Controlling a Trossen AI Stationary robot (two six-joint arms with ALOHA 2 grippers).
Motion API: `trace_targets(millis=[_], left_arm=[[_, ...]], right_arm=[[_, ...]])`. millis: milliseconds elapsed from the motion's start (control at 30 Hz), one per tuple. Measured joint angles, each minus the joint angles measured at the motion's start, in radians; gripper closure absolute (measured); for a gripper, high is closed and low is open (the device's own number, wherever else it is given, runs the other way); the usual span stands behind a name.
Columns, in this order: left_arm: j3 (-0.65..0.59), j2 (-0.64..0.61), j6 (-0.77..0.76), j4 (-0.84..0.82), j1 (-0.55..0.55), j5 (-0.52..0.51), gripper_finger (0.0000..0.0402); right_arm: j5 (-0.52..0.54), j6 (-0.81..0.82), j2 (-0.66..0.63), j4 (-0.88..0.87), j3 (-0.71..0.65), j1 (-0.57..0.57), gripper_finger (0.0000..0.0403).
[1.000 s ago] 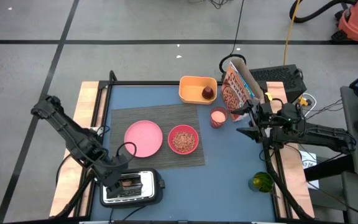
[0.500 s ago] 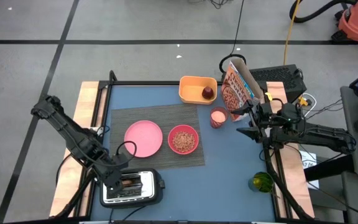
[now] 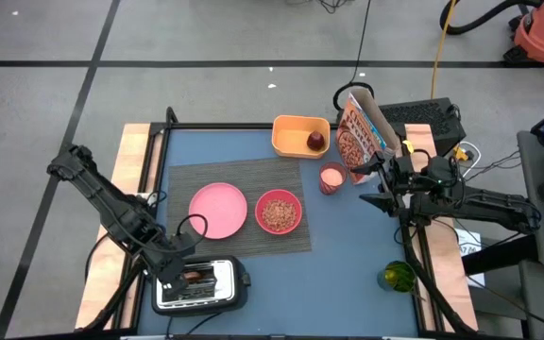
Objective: Arrange a breakfast setting
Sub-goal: Put the bread on the pink plate
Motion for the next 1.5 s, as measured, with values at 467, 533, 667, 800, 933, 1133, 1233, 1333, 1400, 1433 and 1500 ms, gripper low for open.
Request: trace_targets(millis=[467,533,667,800,933,1133,1233,1333,1400,1433,1500], left_arm=[[-0.001,-0.027,-0.007,0.001,0.000,0.000,0.0375],[-0.001,-0.039,-0.016,0.001,0.000,0.001,0.0375],[-0.001,-0.068,-0.022,0.002,0.000,0.032,0.0375],[-0.001,-0.108,-0.023,0.002,0.002,0.047,0.0376],[-0.001,-0.160,-0.032,0.002,0.014,0.054,0.0376],[-0.001,-0.236,-0.032,0.002,0.050,0.055,0.0376],[-0.001,-0.272,-0.032,0.002,0.069,0.055,0.0376],[-0.001,-0.302,-0.031,0.002,0.087,0.055,0.0376],[-0.001,-0.321,-0.027,0.002,0.100,0.055,0.0376],[-0.001,-0.330,-0.025,0.002,0.107,0.055,0.0376],[-0.001,-0.346,-0.025,0.002,0.120,0.055,0.0376]], right_arm=[[0.000,0.000,0.000,0.000,0.000,0.000,0.0009],[0.000,0.000,0.000,0.000,0.000,0.000,0.0009],[0.000,0.000,0.000,0.000,0.000,0.000,0.0009],[0.000,0.000,0.000,0.000,0.000,0.000,0.0009],[0.000,0.000,0.000,0.000,0.000,0.000,0.0009],[0.000,0.000,0.000,0.000,0.000,0.000,0.0009],[0.000,0.000,0.000,0.000,0.000,0.000,0.0009],[0.000,0.000,0.000,0.000,0.000,0.000,0.0009],[0.000,0.000,0.000,0.000,0.000,0.000,0.0009],[0.000,0.000,0.000,0.000,0.000,0.000,0.0009],[0.000,0.000,0.000,0.000,0.000,0.000,0.0009]])
